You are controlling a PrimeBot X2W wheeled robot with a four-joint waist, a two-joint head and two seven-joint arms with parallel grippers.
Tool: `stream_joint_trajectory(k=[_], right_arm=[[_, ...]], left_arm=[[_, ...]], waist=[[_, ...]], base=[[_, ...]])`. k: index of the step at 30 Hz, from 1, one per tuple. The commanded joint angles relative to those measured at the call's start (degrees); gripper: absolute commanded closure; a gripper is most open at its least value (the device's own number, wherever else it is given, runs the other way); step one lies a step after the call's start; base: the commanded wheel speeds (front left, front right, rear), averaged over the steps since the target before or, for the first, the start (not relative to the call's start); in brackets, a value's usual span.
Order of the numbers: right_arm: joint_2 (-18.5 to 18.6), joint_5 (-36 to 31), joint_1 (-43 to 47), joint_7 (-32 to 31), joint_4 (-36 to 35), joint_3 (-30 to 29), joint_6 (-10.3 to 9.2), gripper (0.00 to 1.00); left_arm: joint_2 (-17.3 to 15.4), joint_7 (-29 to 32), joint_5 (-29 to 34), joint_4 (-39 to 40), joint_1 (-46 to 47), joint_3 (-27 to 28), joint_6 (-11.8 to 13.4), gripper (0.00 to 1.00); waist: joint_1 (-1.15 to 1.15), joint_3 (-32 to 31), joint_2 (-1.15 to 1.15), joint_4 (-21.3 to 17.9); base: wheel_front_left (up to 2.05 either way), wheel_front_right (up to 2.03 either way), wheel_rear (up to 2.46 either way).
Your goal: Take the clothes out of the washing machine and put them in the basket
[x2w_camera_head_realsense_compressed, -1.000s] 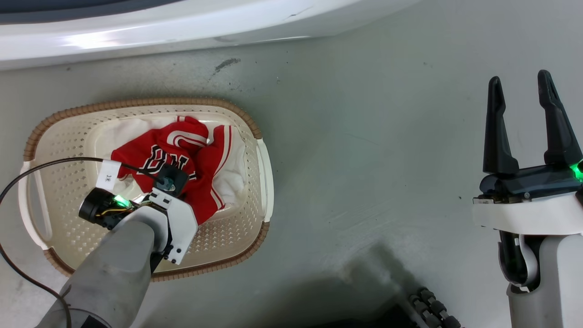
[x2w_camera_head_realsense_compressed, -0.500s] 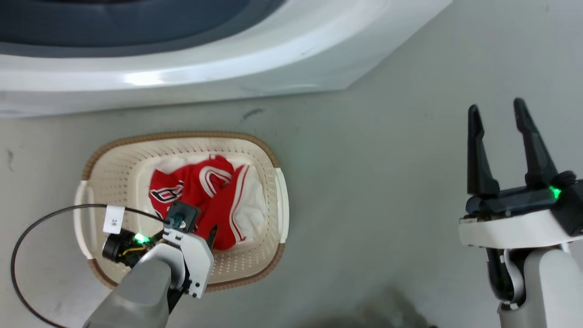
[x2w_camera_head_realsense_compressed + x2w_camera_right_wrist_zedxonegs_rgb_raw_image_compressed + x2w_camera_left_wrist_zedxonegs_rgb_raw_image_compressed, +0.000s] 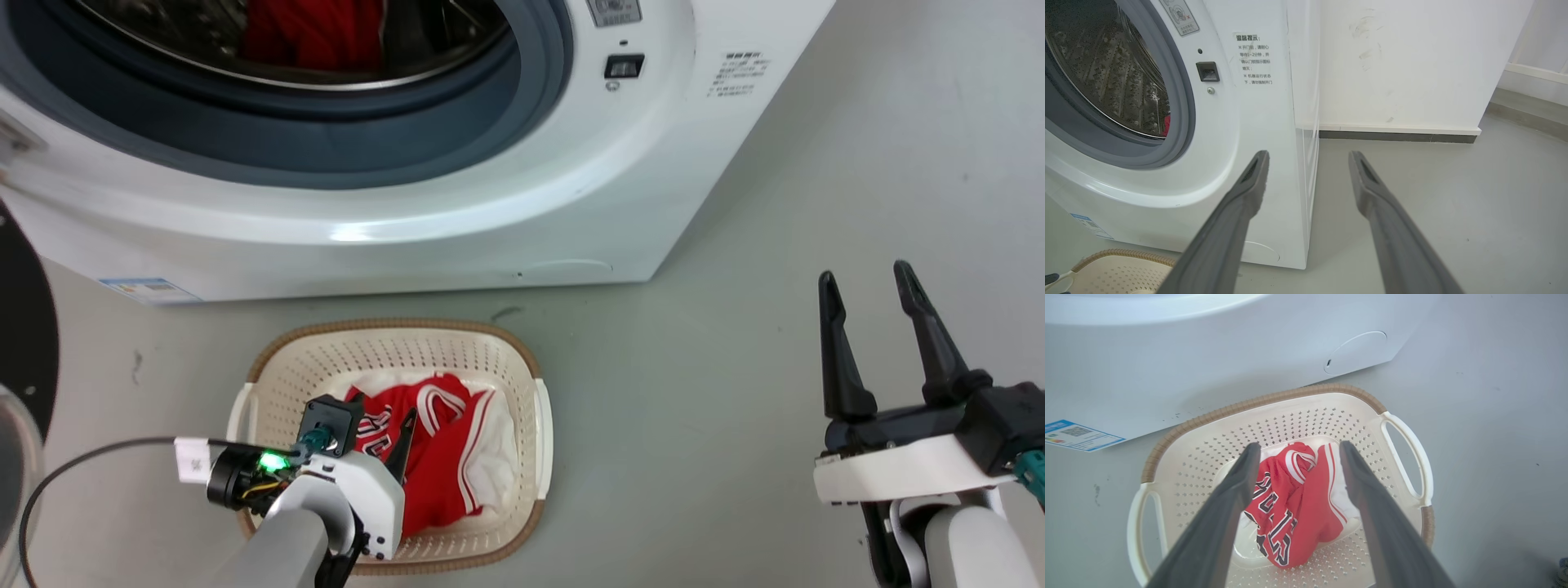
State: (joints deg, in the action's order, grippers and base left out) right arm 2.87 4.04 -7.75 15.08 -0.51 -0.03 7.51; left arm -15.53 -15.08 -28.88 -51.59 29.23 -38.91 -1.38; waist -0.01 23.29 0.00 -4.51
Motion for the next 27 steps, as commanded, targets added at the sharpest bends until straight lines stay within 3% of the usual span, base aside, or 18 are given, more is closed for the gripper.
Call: stream_joint_trajectory(k=[1,7,14,22,27], right_arm=[[0.0,-0.2,1.1,0.1,0.2,-0.2,-0.04,0.0],[0.0,-0.3,3.6,0.1,0.7,0.1,-0.04,0.0],[0.0,0.0,6.1,0.1,1.1,0.0,-0.04,0.0],[0.0,0.1,7.1,0.1,1.2,-0.1,-0.04,0.0],[0.0,0.3,7.3,0.1,1.1,-0.1,-0.04,0.0]], left_arm=[[-0.2,-0.1,0.5,1.6,-1.7,1.1,0.6,0.0],[-0.1,-0.1,4.0,12.9,-8.8,9.5,3.6,0.0],[1.9,-0.1,8.9,24.7,-16.4,18.7,5.2,0.0],[4.8,-0.1,13.6,35.3,-22.0,28.2,6.0,0.0],[6.3,-0.1,16.2,38.6,-23.1,31.9,4.7,0.0]], waist=[[0.01,-2.8,0.0,1.1],[0.01,-7.1,0.0,1.7],[0.01,-11.0,0.0,2.4],[0.01,-13.0,0.0,2.5],[0.01,-13.2,0.0,2.4]], base=[[0.0,0.0,0.0],[0.0,0.0,0.0],[0.0,0.0,0.0],[0.0,0.0,0.0],[0.0,0.0,0.0]])
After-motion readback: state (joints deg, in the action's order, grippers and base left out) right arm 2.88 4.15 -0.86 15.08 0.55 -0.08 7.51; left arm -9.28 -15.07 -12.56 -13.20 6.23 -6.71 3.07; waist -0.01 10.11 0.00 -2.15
